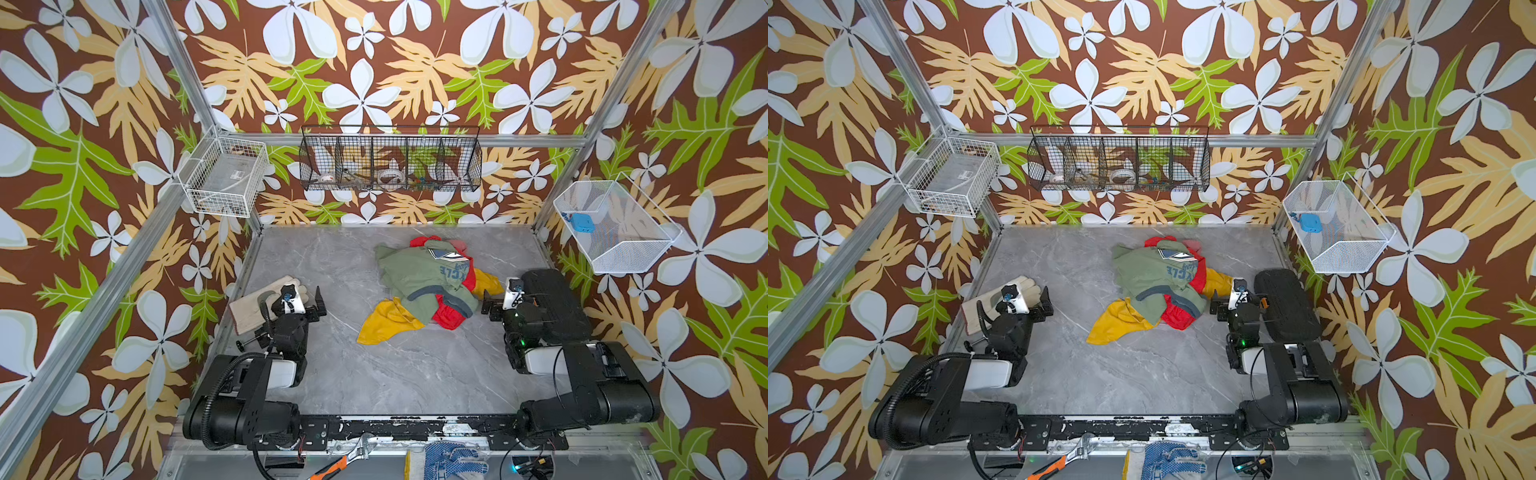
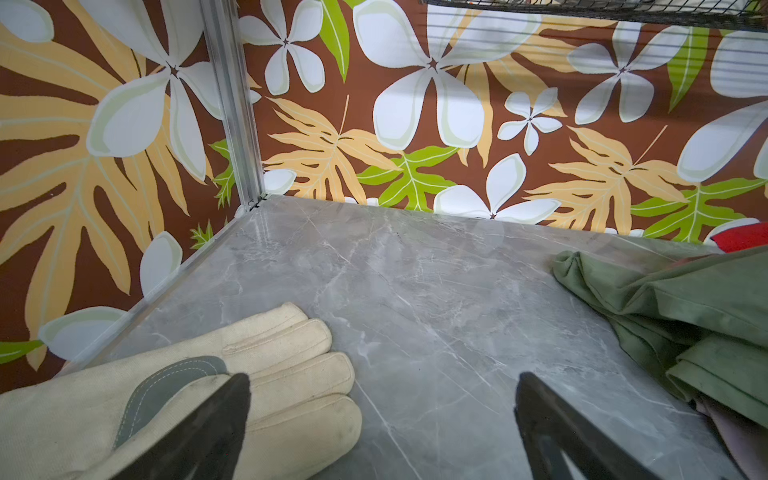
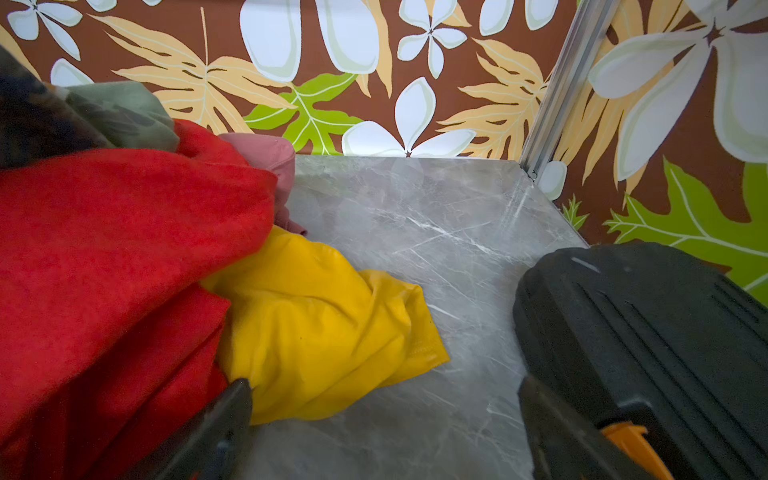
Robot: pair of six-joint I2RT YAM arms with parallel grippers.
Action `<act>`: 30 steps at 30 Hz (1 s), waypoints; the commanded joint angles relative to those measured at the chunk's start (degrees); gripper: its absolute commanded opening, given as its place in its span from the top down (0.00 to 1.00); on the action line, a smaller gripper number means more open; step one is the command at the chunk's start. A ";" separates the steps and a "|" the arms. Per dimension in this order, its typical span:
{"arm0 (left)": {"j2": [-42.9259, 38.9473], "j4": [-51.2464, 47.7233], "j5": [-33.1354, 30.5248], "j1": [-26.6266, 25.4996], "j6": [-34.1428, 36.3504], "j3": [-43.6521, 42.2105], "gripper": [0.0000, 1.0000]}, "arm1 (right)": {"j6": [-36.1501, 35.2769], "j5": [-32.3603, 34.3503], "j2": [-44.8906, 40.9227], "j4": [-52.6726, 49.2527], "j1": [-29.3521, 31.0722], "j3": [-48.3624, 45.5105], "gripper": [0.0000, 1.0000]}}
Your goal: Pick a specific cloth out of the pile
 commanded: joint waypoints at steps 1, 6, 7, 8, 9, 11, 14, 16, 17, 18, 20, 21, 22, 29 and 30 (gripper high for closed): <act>0.10 1.48 0.35 0.03 -0.05 0.18 0.00 | 0.03 0.38 -0.20 0.95 0.13 0.07 0.00; 0.10 1.48 0.38 0.03 -0.05 0.22 0.00 | 0.07 0.39 -0.20 0.94 0.12 0.06 0.01; 0.10 1.48 0.34 0.03 0.02 0.23 0.00 | 0.09 0.39 -0.20 0.95 0.11 0.02 0.00; 0.10 1.48 0.35 0.03 -0.05 0.22 0.00 | 0.07 0.37 -0.20 0.95 0.12 0.00 0.00; 0.10 1.48 0.36 0.03 -0.05 0.19 0.00 | 0.09 0.37 -0.20 0.92 0.04 0.01 0.00; 0.10 1.47 0.38 0.03 -0.05 0.23 0.00 | 0.04 0.36 -0.20 0.94 0.13 0.05 0.00; 0.10 1.22 0.64 0.03 -0.13 0.32 0.00 | 0.07 0.26 -0.20 0.86 0.12 0.06 0.01; 0.10 1.20 0.61 0.03 -0.14 0.28 0.00 | 0.09 0.29 -0.20 0.95 0.08 0.06 0.00; 0.10 1.20 0.61 0.03 -0.14 0.32 0.00 | 0.09 0.33 -0.12 0.94 0.12 0.06 0.01; 0.10 1.19 0.60 0.03 -0.14 0.32 0.00 | 0.09 0.38 -0.12 0.91 0.10 0.06 0.01; 0.10 1.21 0.60 0.03 -0.21 0.32 0.00 | 0.09 0.38 -0.14 0.88 0.06 0.06 0.00; 0.10 1.17 0.63 0.03 -0.18 0.32 0.00 | 0.09 0.32 -0.12 0.95 0.06 0.09 0.00; 0.10 1.22 0.60 0.03 -0.16 0.32 0.00 | 0.07 0.25 -0.12 0.95 0.12 0.06 0.00; -0.37 1.10 0.01 0.03 -0.18 0.29 0.00 | 0.31 -0.42 -0.37 1.30 -0.26 -0.27 0.00; -1.44 -0.46 -0.46 0.03 -0.42 0.70 0.00 | 0.37 -0.46 -0.47 1.60 -0.25 -0.37 0.00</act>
